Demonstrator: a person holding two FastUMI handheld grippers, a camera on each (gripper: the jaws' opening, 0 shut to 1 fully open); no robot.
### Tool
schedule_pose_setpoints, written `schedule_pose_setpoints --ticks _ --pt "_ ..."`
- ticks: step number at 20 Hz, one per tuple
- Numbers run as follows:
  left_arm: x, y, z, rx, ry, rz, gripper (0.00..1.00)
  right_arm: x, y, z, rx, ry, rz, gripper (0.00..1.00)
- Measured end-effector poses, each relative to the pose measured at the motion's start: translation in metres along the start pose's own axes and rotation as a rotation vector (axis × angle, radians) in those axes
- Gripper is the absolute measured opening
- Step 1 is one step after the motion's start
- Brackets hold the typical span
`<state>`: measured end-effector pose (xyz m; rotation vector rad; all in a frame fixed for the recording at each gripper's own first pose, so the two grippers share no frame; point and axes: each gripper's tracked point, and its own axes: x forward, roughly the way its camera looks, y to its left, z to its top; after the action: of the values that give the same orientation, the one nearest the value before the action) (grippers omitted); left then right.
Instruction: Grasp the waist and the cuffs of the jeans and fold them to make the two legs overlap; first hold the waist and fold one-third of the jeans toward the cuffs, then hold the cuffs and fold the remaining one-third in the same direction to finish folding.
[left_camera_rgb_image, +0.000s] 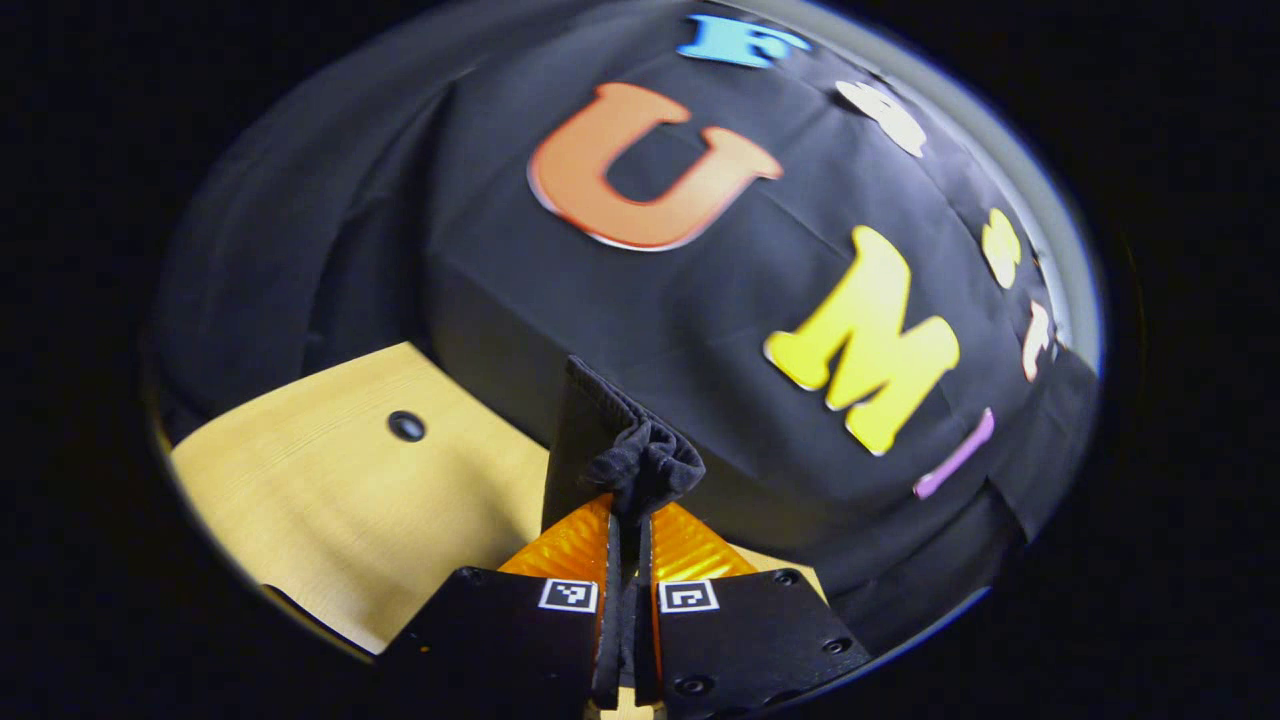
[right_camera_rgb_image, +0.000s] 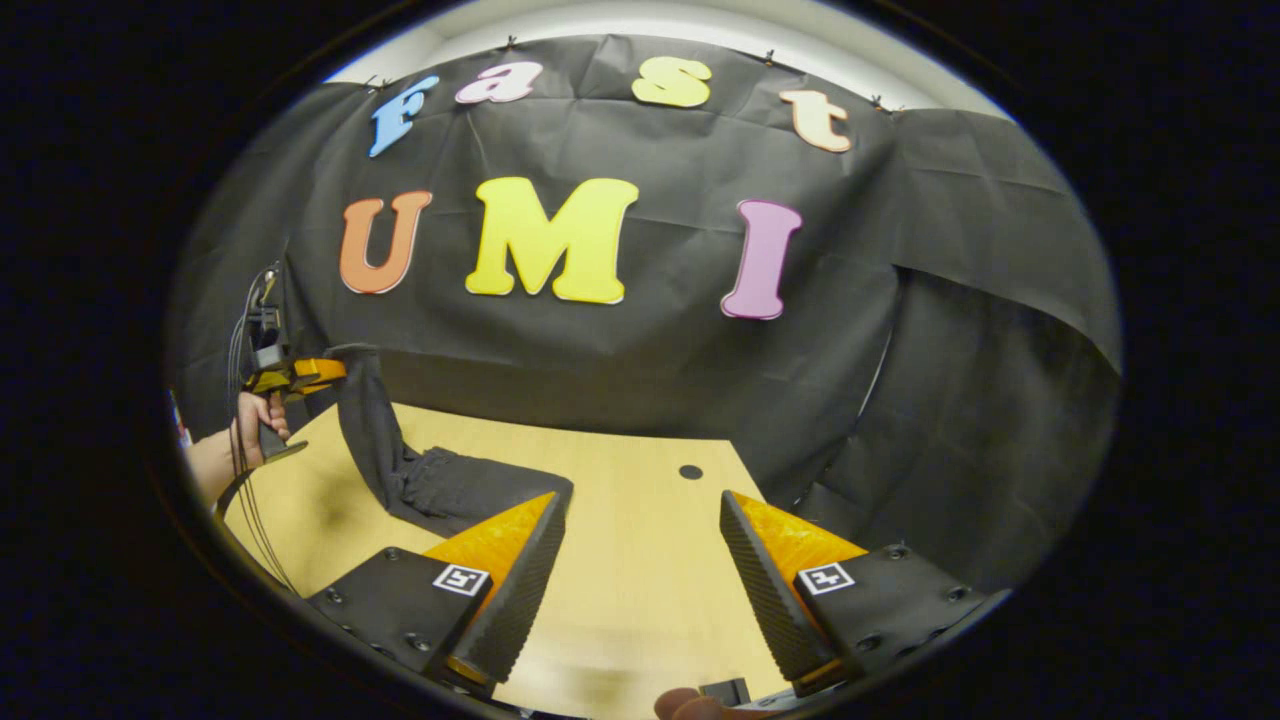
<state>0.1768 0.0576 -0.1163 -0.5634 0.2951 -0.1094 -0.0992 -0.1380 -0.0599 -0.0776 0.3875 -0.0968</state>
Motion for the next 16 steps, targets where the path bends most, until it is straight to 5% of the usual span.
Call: schedule_pose_setpoints --ticks 6,10,16 --pt "0.012 -0.109 -0.072 0.358 0.054 -0.135 0.08 -0.022 -0.045 -0.012 0.030 0.008 -0.093 0.94" --pt "0.018 -0.134 -0.139 0.572 0.125 -0.188 0.08 -0.024 -0.061 -0.023 0.057 0.035 -0.128 0.96" --pt "0.036 -0.135 -0.225 0.579 0.251 -0.206 0.08 -0.018 -0.076 -0.038 0.024 0.083 -0.141 0.94"
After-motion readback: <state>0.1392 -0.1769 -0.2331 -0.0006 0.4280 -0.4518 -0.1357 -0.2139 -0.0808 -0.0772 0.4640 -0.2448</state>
